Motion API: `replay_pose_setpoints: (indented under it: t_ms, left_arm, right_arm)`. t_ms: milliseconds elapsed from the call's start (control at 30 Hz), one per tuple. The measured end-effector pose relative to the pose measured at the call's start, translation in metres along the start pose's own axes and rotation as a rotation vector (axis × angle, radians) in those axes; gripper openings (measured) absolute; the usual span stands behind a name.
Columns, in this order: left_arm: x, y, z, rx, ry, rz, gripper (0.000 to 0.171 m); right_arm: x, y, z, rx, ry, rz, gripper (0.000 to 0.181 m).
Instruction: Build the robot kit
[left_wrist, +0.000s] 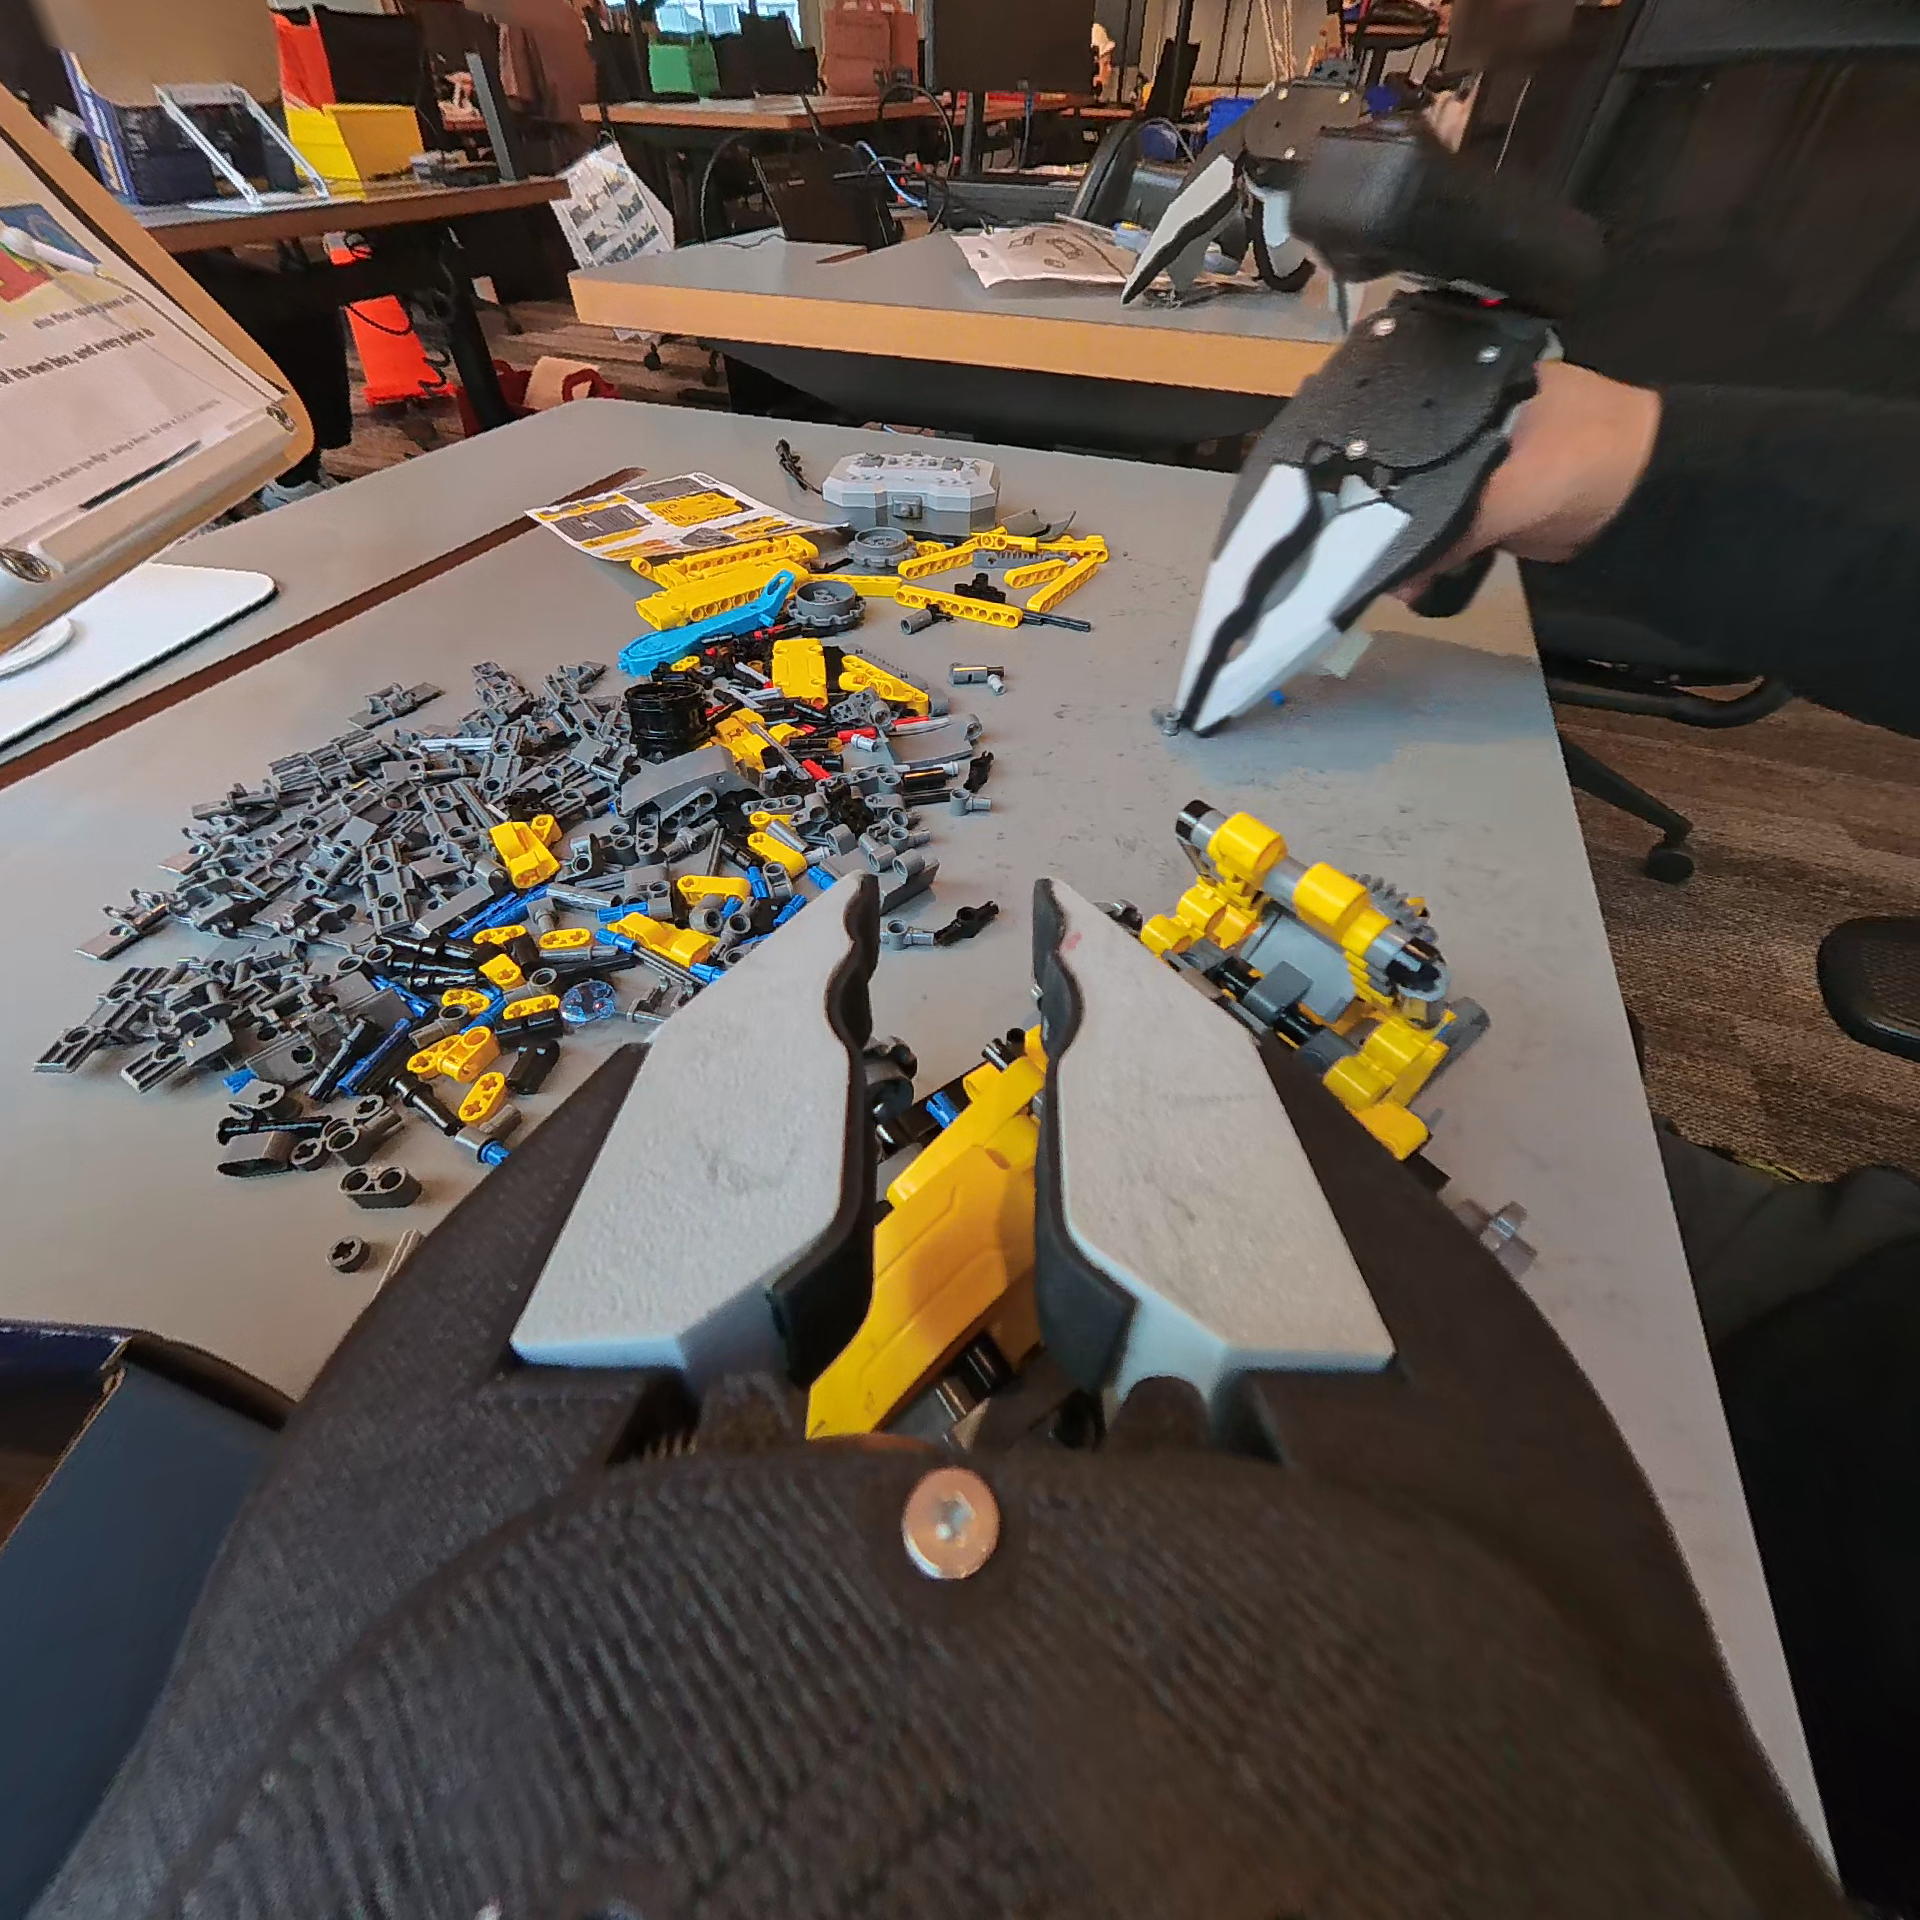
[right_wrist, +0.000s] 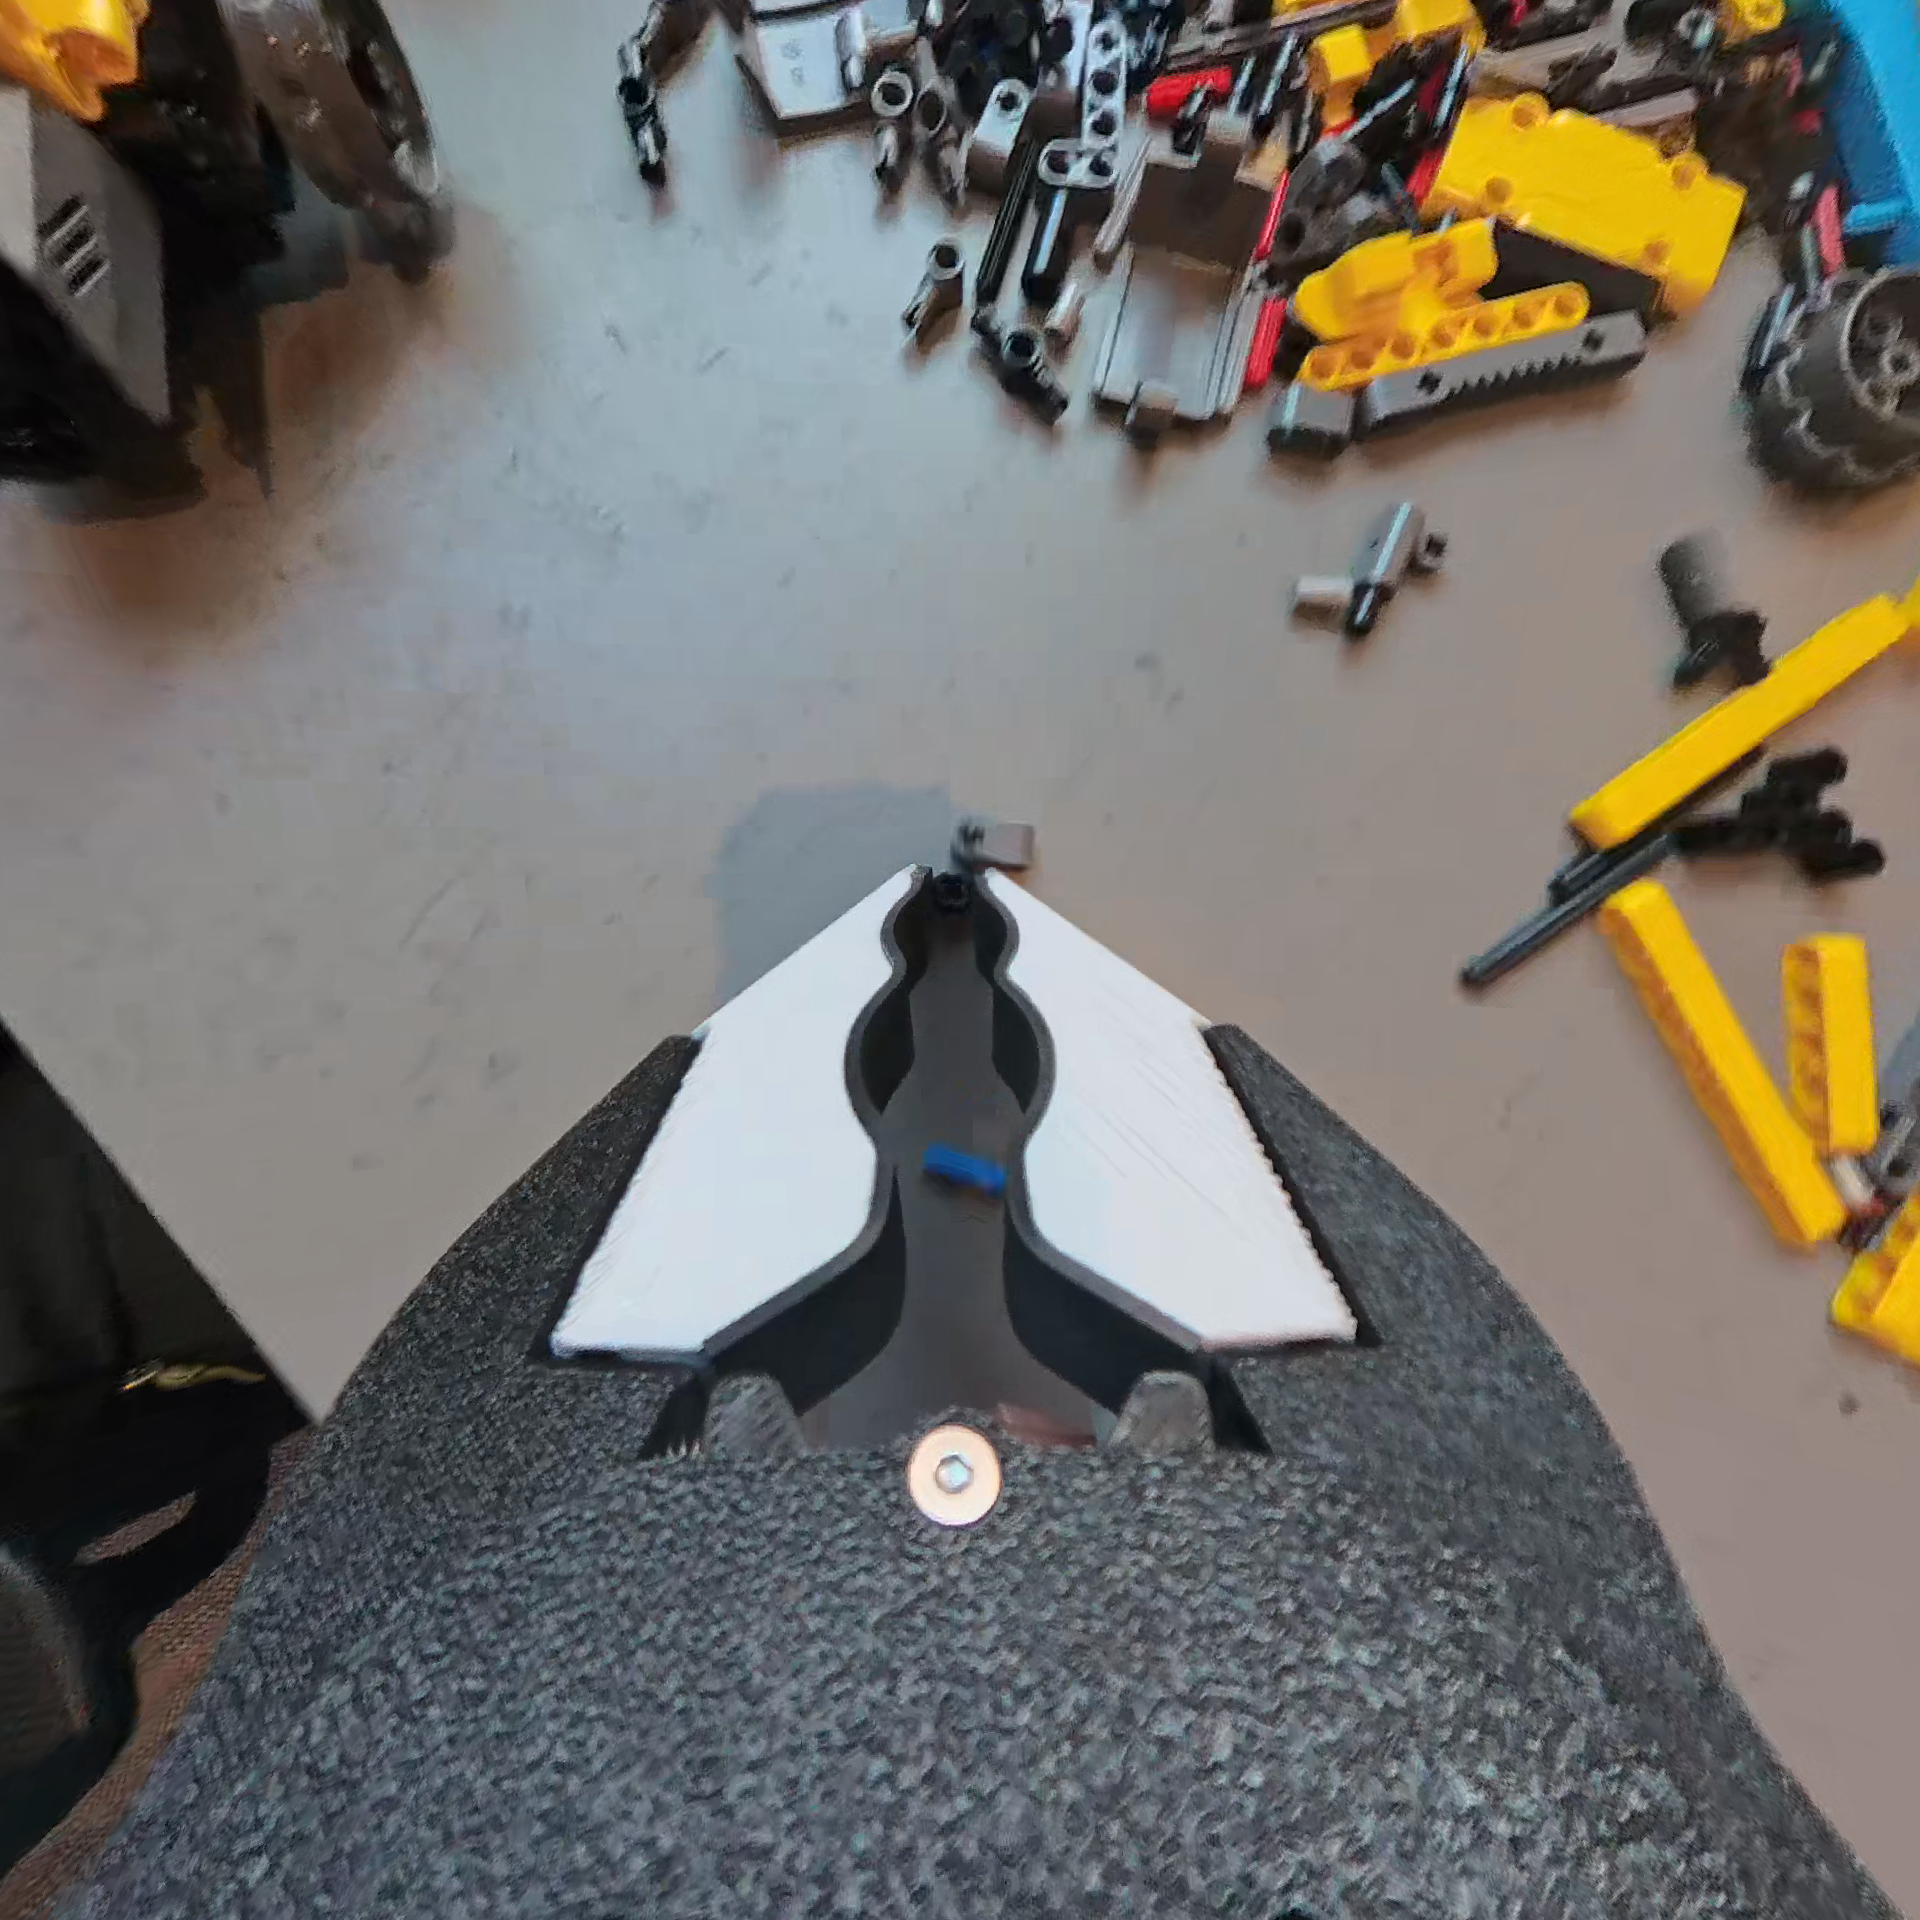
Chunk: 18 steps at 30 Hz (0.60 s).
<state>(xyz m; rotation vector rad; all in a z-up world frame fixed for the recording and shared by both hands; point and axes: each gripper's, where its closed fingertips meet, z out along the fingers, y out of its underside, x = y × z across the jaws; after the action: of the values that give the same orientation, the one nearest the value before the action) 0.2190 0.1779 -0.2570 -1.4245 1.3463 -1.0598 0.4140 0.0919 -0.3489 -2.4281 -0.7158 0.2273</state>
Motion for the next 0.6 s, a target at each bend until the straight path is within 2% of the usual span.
replay_pose_setpoints:
  t_ms: [200,333,433,600]
  left_arm:
    - [-0.003,0.001,0.000,-0.004,-0.007,-0.001,0.026]
    - [-0.007,0.000,-0.003,0.006,-0.016,-0.015,0.026]
    - [-0.013,-0.002,-0.005,0.011,-0.047,-0.039,0.027]
    - [-0.023,-0.010,-0.011,0.056,-0.106,-0.072,0.027]
  right_arm:
    - [0.032,-0.040,0.029,0.017,-0.096,-0.032,0.011]
    - [0.045,-0.060,0.024,0.072,-0.080,-0.039,0.014]
    - [0.032,-0.070,0.015,0.139,-0.117,-0.032,0.014]
    - [0.001,-0.070,0.029,0.136,-0.172,-0.095,0.014]
